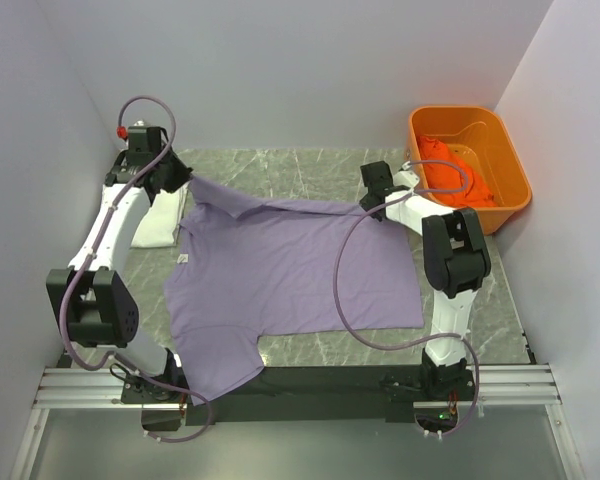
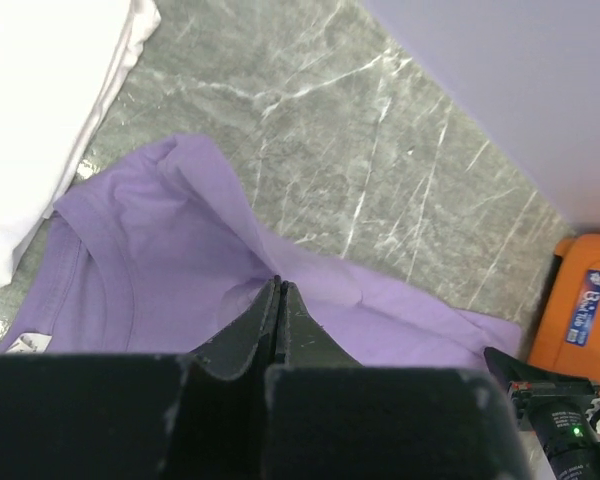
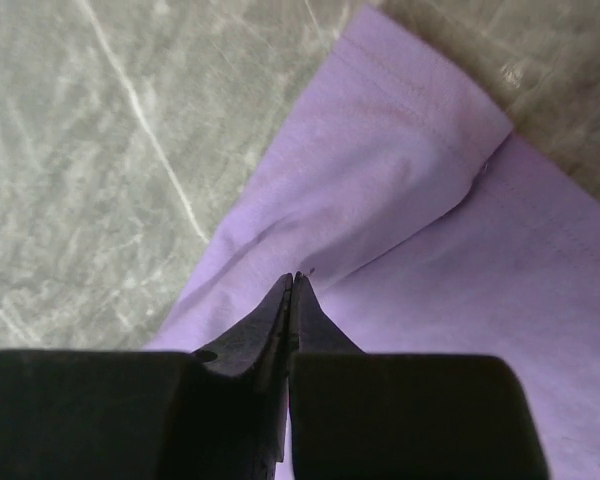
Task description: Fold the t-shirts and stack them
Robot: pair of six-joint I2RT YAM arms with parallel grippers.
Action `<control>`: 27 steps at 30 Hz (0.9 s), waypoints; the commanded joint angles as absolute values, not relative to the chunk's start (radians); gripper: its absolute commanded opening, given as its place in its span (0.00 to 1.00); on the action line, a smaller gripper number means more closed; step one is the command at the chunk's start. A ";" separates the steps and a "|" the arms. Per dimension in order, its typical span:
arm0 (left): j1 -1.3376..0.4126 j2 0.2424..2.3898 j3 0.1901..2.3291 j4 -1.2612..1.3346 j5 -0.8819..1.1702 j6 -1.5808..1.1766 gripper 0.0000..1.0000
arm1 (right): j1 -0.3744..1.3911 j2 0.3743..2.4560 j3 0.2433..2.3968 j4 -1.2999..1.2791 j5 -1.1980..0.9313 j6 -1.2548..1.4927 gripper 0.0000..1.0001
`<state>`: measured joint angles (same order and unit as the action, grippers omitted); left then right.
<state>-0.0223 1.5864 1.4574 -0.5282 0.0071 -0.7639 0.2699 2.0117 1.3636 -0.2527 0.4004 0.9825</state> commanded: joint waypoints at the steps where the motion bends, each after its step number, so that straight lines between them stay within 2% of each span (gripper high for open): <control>1: -0.011 1.511 1.486 -0.515 0.012 -0.761 0.01 | 0.261 1.925 1.394 -0.253 0.465 0.936 0.00; 6: -0.008 1.493 1.463 -0.515 0.015 -0.765 0.01 | 0.256 1.931 1.376 -0.233 0.413 0.937 0.01; 11: -0.008 1.497 1.466 -0.525 0.020 -0.765 0.01 | 0.258 1.983 1.393 -0.238 0.364 0.969 0.23; 12: -0.008 1.494 1.465 -0.525 0.018 -0.764 0.01 | 0.256 1.990 1.396 -0.239 0.361 0.976 0.29; 17: -0.008 1.494 1.460 -0.519 0.020 -0.762 0.01 | 0.258 2.019 1.404 -0.258 0.359 0.985 0.42; 27: -0.006 1.483 1.433 -0.518 0.023 -0.762 0.01 | 0.255 2.065 1.453 -0.288 0.347 0.980 0.42</control>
<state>-0.0124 1.5242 1.4342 -0.5392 0.0143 -0.7639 0.2626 2.0430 1.3968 -0.2707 0.3344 0.9714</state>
